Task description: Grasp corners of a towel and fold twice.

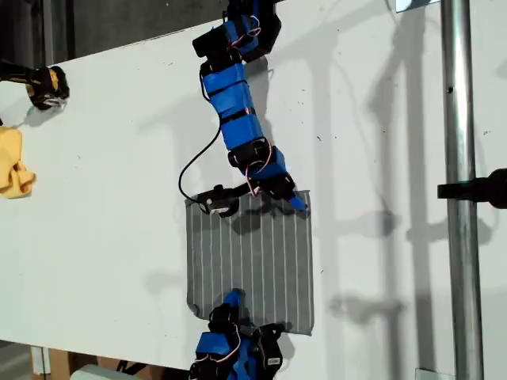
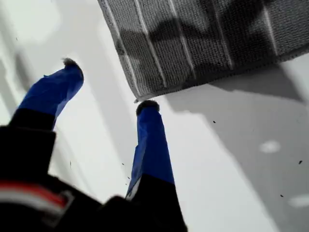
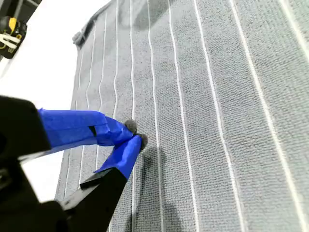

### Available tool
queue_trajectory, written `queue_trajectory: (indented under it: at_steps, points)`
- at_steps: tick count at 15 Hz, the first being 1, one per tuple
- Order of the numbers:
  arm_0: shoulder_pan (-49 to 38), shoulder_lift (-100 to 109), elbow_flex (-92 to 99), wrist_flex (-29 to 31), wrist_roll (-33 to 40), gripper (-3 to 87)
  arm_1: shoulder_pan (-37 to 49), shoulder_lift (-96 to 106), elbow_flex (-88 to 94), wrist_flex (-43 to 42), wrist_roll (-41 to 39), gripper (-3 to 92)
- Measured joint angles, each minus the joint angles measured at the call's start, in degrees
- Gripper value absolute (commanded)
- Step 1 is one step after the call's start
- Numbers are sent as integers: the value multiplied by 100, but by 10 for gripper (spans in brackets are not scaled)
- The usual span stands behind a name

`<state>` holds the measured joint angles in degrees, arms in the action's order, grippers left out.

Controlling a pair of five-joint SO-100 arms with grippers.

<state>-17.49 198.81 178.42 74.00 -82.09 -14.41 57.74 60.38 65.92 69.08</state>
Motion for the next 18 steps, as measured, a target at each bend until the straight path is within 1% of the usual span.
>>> queue_trajectory:
  at_steps: [10,14,18]
  points:
    - [0,0,0,0,0,-13,0,-879,-396,-246,0,261]
    - [0,0,0,0,0,-13,0,-1178,-466,-422,0,240]
    - [0,0,0,0,0,-13,-18,-1354,-642,-387,0,208]
